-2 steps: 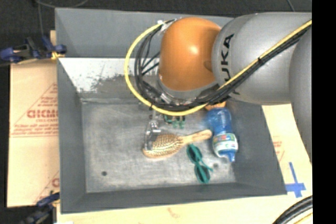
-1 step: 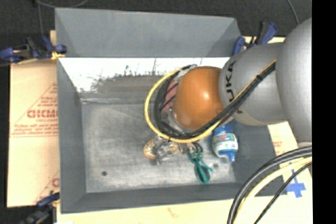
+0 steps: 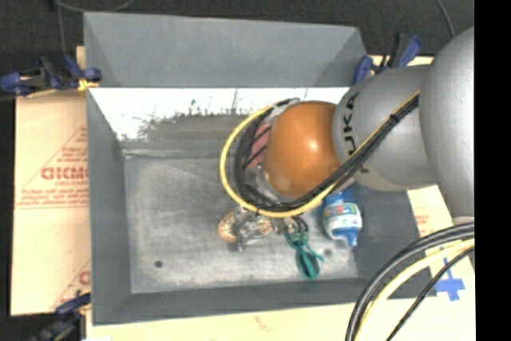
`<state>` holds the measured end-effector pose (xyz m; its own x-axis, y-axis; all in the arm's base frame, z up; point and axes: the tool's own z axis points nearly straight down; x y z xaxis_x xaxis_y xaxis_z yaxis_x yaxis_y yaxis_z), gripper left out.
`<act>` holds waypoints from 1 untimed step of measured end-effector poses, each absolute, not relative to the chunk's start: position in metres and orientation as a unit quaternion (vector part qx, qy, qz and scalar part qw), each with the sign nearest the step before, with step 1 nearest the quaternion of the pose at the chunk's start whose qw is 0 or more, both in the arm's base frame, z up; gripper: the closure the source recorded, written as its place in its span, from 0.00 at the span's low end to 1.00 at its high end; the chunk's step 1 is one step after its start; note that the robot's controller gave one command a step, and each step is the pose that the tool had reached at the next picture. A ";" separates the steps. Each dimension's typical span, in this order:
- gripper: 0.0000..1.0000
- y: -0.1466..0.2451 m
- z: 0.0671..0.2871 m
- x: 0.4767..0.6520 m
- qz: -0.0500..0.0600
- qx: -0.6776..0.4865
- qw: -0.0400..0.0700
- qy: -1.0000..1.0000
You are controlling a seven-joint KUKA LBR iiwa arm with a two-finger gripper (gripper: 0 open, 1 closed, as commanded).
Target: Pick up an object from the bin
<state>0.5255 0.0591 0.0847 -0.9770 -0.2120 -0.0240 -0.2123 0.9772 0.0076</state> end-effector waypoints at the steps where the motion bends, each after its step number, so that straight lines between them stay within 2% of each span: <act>1: 1.00 0.055 0.216 0.527 0.000 -0.111 0.002 0.994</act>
Offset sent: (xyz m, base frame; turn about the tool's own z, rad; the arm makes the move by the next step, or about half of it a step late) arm 0.0000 0.0000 0.0000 0.0000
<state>0.5266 0.0548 0.2162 -0.9754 -0.2203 -0.0038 -0.2203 0.9754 -0.0004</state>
